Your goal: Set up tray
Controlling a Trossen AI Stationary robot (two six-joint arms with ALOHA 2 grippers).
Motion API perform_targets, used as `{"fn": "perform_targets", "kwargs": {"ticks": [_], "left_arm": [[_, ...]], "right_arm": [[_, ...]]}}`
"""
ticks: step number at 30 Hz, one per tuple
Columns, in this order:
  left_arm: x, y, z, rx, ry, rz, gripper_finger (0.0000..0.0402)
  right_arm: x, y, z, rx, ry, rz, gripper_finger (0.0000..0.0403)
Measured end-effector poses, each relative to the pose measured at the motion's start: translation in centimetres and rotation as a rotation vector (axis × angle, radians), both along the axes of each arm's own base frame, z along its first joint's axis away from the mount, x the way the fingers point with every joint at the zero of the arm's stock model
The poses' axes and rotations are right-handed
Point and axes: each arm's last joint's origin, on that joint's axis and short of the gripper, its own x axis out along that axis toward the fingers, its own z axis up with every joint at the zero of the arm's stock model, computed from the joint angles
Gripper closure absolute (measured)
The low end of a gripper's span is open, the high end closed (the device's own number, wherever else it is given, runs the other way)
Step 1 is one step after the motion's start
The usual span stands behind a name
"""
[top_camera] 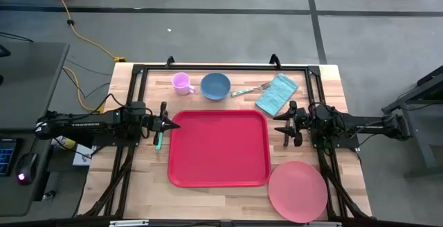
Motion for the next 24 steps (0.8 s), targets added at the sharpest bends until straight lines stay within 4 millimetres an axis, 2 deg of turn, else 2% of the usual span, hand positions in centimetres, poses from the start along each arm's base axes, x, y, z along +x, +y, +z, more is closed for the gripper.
{"fn": "perform_targets", "kwargs": {"ticks": [24], "left_arm": [[0.02, 0.01, 0.07, -0.004, -0.008, 0.002, 0.0362]], "right_arm": [[0.00, 0.00, 0.01, 0.000, 0.000, 0.000, 0.0197]]}}
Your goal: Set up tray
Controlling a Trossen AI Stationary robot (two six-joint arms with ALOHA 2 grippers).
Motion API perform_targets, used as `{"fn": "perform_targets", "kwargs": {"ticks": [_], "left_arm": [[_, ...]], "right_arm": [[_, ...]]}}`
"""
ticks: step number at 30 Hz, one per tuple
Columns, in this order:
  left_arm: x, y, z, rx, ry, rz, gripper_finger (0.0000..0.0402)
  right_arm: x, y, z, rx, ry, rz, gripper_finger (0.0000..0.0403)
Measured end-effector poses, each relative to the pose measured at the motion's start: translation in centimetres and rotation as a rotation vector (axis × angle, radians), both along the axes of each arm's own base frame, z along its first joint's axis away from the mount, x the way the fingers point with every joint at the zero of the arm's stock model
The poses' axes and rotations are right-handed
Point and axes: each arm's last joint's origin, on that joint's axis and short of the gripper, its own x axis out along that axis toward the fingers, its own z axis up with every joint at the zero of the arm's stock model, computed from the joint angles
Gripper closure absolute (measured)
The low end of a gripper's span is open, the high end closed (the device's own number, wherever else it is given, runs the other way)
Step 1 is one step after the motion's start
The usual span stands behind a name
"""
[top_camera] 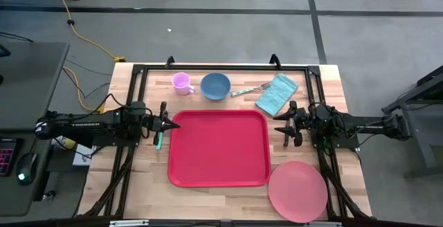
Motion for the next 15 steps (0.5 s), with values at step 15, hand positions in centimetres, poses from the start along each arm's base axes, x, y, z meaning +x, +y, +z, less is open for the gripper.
{"fn": "perform_targets", "kwargs": {"ticks": [15], "left_arm": [[-0.02, -0.02, -0.07, -0.303, 0.028, 0.087, 0.0362]], "right_arm": [[0.00, 0.00, -0.01, 0.000, 0.000, 0.000, 0.0197]]}}
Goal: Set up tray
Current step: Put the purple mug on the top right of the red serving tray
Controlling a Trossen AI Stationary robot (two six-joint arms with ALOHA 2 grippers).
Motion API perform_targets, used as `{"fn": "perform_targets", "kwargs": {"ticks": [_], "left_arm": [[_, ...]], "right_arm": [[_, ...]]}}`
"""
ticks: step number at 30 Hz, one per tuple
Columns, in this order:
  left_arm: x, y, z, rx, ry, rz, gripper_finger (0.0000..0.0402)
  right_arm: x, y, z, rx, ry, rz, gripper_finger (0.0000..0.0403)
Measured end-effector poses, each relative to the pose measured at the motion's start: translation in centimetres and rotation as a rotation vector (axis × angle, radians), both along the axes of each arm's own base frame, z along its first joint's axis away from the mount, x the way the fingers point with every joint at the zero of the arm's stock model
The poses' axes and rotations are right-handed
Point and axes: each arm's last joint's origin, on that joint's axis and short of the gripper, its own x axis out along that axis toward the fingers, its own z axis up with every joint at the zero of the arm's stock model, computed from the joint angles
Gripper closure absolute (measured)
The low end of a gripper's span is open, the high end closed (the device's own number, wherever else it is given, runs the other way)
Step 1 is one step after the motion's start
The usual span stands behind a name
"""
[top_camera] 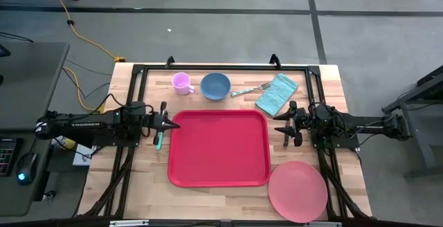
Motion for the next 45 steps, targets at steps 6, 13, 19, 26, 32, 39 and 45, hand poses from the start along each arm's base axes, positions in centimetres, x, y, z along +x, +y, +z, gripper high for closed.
{"fn": "perform_targets", "kwargs": {"ticks": [6, 13, 19, 26, 32, 39, 45], "left_arm": [[0.0, 0.0, 0.0, -0.268, 0.017, 0.082, 0.0362], [0.0, 0.0, 0.1, -0.324, 0.010, 0.097, 0.0362], [0.1, 0.1, 0.3, -0.311, -0.008, 0.120, 0.0362], [0.1, 0.2, 0.2, -0.303, -0.012, 0.150, 0.0362], [0.2, 0.3, 0.8, -0.285, -0.060, 0.171, 0.0362], [0.5, 0.4, 3.5, -0.158, -0.133, 0.148, 0.0362], [0.5, 0.4, 5.2, -0.109, -0.181, 0.146, 0.0362]], "right_arm": [[0.0, -0.3, 0.0, -0.313, 0.010, -0.047, 0.0197], [-0.1, -0.6, 0.0, -0.489, 0.045, -0.140, 0.0197], [0.0, -0.5, 0.1, -0.292, 0.011, -0.143, 0.0197], [0.0, -0.3, 0.2, 0.164, -0.026, -0.144, 0.0197], [0.1, -0.3, 1.2, 0.375, -0.138, -0.147, 0.0197], [-0.1, -0.3, 3.2, 0.374, -0.347, -0.109, 0.0197], [-0.5, -0.4, 4.8, 0.398, -0.524, -0.107, 0.0197]]}}
